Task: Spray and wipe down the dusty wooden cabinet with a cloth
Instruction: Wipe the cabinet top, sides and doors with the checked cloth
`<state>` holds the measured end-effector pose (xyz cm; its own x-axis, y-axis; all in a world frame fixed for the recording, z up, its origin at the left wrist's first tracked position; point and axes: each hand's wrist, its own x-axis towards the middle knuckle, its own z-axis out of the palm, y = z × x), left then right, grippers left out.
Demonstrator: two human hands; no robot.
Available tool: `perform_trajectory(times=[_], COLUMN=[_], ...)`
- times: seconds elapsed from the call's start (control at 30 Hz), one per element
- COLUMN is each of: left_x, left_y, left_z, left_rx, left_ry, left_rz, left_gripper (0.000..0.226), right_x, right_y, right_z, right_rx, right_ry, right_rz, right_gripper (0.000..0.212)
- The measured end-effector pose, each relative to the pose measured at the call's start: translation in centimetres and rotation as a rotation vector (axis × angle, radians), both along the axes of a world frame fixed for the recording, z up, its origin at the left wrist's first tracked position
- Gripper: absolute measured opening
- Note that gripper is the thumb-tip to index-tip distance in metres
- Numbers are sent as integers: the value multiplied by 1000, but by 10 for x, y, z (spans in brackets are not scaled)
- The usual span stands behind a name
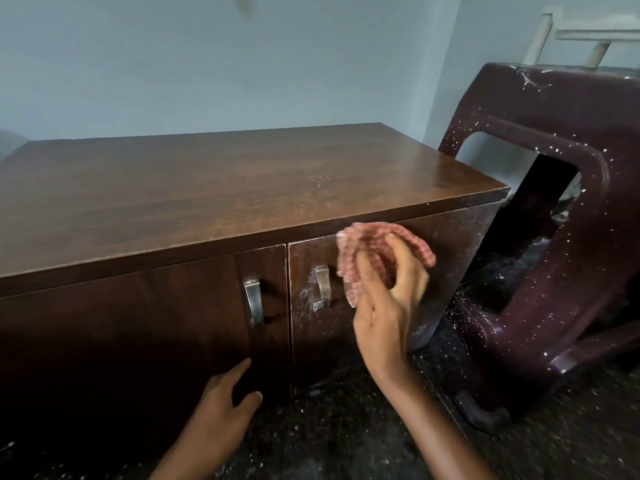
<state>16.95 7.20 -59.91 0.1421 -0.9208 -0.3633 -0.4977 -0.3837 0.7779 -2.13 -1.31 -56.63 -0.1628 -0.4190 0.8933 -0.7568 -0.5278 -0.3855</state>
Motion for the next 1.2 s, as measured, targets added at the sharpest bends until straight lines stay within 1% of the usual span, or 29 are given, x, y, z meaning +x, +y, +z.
perform_trajectory(times=[0.1, 0.17, 0.2, 0.27, 0.3, 0.33, 0.43, 0.47, 0.5, 0.53, 0.6, 0.63, 0.67, 0.7, 0.8, 0.83, 0.87, 0.93, 1.0, 1.07, 1.1, 1.13, 1.2], left_x=[-2, -3, -4, -6, -7, -10, -18, -21, -22, -24, -24, -27, -29, -34, -49, -54, -59, -69, -81, -91, -97, -101, -107], left_y=[-1, -3, -4, -5, -6, -7, -11, -13, -14, -15, -13, -12, -11, -12, -10, -9, -8, -7, -6, -7, -7, -8, -11], left_z=[4, 4, 4, 5, 7, 7, 6, 4, 4, 3, 2, 1, 1, 1, 3, 4, 4, 6, 12, 16, 16, 15, 13], left_rx=[25, 29, 15, -40, -67, -84, -110, -115, -118, -113, -89, -75, -66, -65, -79, -77, -79, -77, -59, -74, -87, -103, -129], left_ry=[-2, -8, -17, -39, -49, -59, -76, -75, -70, -60, -11, 18, 46, 67, 120, 150, 172, 204, 262, 315, 331, 334, 315], left_rz=[-35, -60, -72, -90, -94, -97, -92, -88, -84, -86, -87, -87, -78, -71, -51, -38, -25, 10, 74, 120, 141, 166, 202], left_gripper=[57, 57, 56, 55, 54, 54, 56, 56, 56, 57, 59, 61, 64, 67, 83, 88, 92, 93, 92, 90, 88, 87, 89], right_x=[7, -6, -12, -13, -5, 4, 12, 3, -6, -16, -27, -24, -15, -8, -1, -6, -14, -26, -37, -38, -35, -32, -26], right_y=[0, -4, -6, -6, -3, 1, 5, 1, -4, -8, -12, -10, -7, -3, 1, -2, -6, -13, -20, -24, -23, -22, -16], right_z=[6, 10, 11, 13, 14, 15, 22, 25, 26, 26, 20, 15, 8, 3, -5, -3, 0, 5, 3, 3, 3, 2, 3], right_rx=[-61, -95, -103, -77, -64, -63, -147, -171, -180, -172, -102, -65, -34, -17, -24, -30, -39, -32, 37, 141, 167, 158, 92], right_ry=[233, 316, 288, 156, 130, 167, 466, 515, 496, 408, 122, 13, -34, -24, 181, 221, 219, 95, -142, -369, -396, -356, -196], right_rz=[21, -9, -20, -31, -15, 3, 32, 35, 22, -2, -40, -62, -71, -67, 1, 1, -12, -69, -147, -233, -258, -252, -173], right_gripper=[39, 47, 47, 39, 35, 33, 36, 38, 38, 36, 31, 32, 35, 39, 44, 43, 42, 39, 38, 44, 47, 48, 46])
